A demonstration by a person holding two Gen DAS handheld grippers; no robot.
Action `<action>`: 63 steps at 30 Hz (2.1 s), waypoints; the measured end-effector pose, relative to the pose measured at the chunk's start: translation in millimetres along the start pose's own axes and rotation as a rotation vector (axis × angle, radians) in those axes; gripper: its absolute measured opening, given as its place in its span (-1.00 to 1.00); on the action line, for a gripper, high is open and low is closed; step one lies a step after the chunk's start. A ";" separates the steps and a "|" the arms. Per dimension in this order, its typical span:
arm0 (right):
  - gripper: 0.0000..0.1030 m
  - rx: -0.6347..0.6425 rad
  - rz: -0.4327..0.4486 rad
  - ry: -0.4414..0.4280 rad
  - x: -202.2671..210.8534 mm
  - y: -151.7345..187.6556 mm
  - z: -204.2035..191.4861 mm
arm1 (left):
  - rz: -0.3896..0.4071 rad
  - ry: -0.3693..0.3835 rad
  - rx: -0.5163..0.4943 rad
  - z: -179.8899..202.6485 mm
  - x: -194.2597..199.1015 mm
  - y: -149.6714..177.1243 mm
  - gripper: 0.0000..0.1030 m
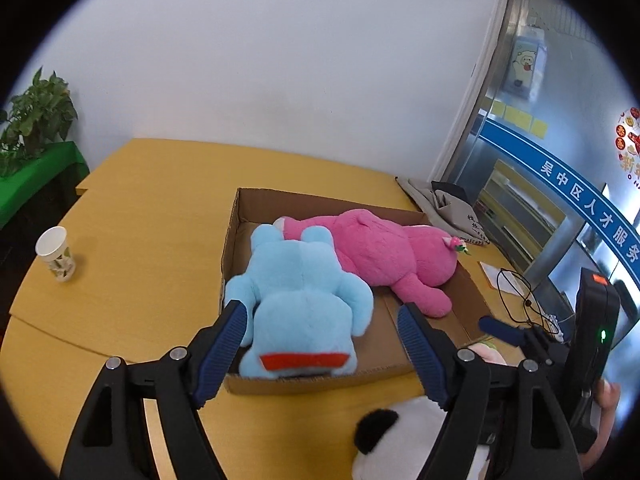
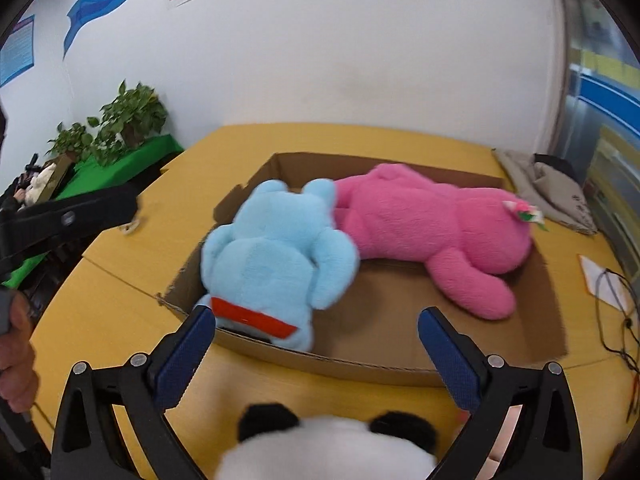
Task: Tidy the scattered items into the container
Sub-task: 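Move both grippers back to the white panda plush on the table, then close both grippers on the white panda plush's body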
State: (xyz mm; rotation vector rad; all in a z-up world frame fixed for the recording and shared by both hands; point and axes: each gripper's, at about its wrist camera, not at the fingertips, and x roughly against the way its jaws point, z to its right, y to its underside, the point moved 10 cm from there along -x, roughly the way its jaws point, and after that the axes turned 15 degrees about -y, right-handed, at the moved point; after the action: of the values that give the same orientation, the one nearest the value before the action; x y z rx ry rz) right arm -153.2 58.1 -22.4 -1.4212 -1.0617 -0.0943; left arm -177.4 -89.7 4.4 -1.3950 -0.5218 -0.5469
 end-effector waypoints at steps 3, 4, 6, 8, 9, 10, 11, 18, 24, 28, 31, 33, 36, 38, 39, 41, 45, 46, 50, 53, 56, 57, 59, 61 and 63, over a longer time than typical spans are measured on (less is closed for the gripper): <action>1.00 -0.017 0.034 0.042 28.7 3.6 21.4 | 0.011 -0.005 -0.011 17.5 16.0 14.7 0.51; 1.00 -0.028 0.050 0.054 38.8 3.8 29.5 | 0.011 0.003 -0.016 22.7 20.1 19.4 0.51; 1.00 -0.047 0.082 0.067 56.8 3.1 41.3 | 0.015 0.014 -0.021 31.8 28.4 27.1 0.51; 1.00 -0.057 0.098 0.080 71.7 3.6 50.0 | 0.018 0.009 -0.036 41.6 33.6 33.1 0.51; 1.00 -0.055 0.102 0.090 78.5 4.6 54.0 | 0.020 0.004 -0.045 46.3 36.1 35.6 0.51; 1.00 -0.052 0.106 0.102 84.5 5.7 57.4 | 0.025 0.000 -0.046 50.5 38.6 37.1 0.51; 1.00 -0.050 0.110 0.104 89.1 6.9 59.2 | 0.030 0.001 -0.037 54.7 41.5 38.2 0.51; 1.00 -0.023 0.103 0.078 98.9 16.6 57.9 | 0.024 0.004 -0.057 74.1 48.5 53.0 0.51; 1.00 -0.007 0.087 0.068 102.7 29.0 52.4 | -0.005 0.008 -0.028 64.4 49.5 68.8 0.51; 1.00 0.002 0.066 0.064 102.1 39.3 50.1 | -0.041 0.026 0.014 56.2 43.8 79.2 0.51; 1.00 -0.005 0.055 0.064 101.5 44.8 52.8 | -0.067 0.042 0.025 55.6 39.4 85.6 0.51; 1.00 -0.009 0.053 0.065 102.4 45.6 54.1 | -0.070 0.049 0.026 57.5 39.3 87.0 0.51; 1.00 -0.002 0.059 0.064 105.1 44.6 53.1 | -0.073 0.059 0.017 63.1 40.0 89.3 0.51; 1.00 -0.003 0.064 0.062 106.6 44.3 52.9 | -0.072 0.062 0.008 67.0 41.1 90.4 0.51; 1.00 -0.004 0.064 0.060 106.8 44.7 53.2 | -0.071 0.065 0.007 68.6 41.7 90.6 0.51; 1.00 -0.006 0.062 0.062 107.2 46.2 54.5 | -0.072 0.070 0.006 71.1 42.2 91.6 0.51; 1.00 -0.015 0.060 0.062 108.3 49.3 57.3 | -0.077 0.069 -0.002 74.7 41.0 94.6 0.51; 1.00 -0.016 0.058 0.061 108.8 50.9 58.2 | -0.079 0.075 -0.002 75.8 41.0 95.3 0.51; 1.00 -0.019 0.057 0.012 111.4 60.6 60.9 | -0.098 0.107 -0.015 78.0 38.7 103.2 0.51; 1.00 -0.006 0.029 -0.051 107.9 78.8 63.0 | -0.135 0.137 0.019 73.0 28.5 114.4 0.51; 1.00 0.008 -0.029 -0.188 95.6 101.4 51.1 | -0.179 0.169 0.035 68.7 12.4 128.1 0.51; 1.00 0.015 -0.042 -0.223 91.3 106.8 46.6 | -0.190 0.175 0.042 67.2 7.9 132.1 0.51; 1.00 0.033 -0.077 -0.273 80.8 118.3 37.5 | -0.221 0.215 0.071 64.1 -1.9 141.6 0.51; 1.00 0.069 -0.098 -0.294 72.2 122.6 29.7 | -0.255 0.268 0.108 62.7 -10.1 150.8 0.51; 1.00 0.090 -0.110 -0.313 64.1 122.8 24.2 | -0.290 0.313 0.126 63.3 -18.4 160.1 0.51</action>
State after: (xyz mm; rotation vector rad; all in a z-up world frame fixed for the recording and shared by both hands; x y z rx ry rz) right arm -52.8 139.3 -77.9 -1.3219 -1.3844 0.0988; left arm -90.7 -10.7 -122.9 -1.0938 -0.4970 -0.9334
